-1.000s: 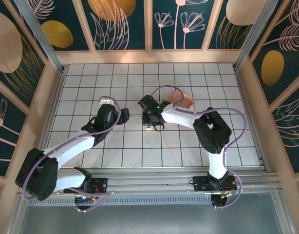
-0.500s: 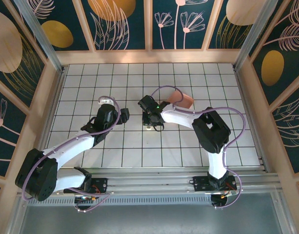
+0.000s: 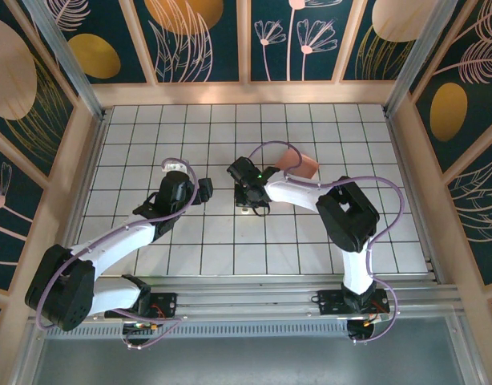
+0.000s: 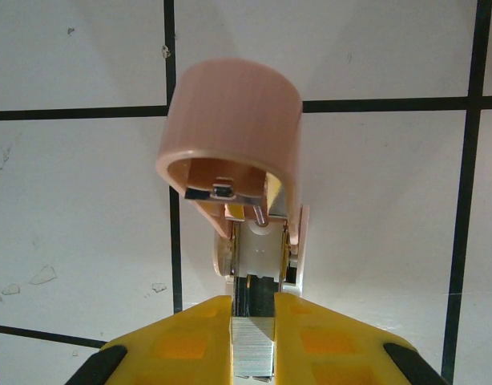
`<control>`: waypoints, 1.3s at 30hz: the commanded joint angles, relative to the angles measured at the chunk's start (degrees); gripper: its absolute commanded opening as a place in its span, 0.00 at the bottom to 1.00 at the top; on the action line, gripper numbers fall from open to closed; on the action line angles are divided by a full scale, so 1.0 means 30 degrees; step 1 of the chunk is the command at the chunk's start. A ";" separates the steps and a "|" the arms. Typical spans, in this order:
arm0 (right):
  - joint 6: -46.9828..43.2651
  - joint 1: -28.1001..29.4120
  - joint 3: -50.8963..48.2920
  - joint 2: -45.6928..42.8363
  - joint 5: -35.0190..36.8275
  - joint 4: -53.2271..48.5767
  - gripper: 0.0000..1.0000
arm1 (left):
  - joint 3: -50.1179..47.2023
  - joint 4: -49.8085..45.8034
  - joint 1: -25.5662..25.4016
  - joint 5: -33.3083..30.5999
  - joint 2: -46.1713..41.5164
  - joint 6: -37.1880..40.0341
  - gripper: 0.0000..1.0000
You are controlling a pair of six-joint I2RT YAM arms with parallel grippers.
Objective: Load the staples into the stapler
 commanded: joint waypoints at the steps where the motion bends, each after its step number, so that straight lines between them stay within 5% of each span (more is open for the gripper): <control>1: 0.0198 -0.0066 0.0460 0.0342 0.0705 -0.0791 0.18 | 0.0088 0.0374 0.0090 -0.0079 -0.0383 0.0181 0.92; 39: -0.0417 0.0598 -0.1202 -0.0700 0.1847 0.0981 0.22 | 0.0088 0.0394 0.0091 -0.0003 -0.0369 0.0179 0.92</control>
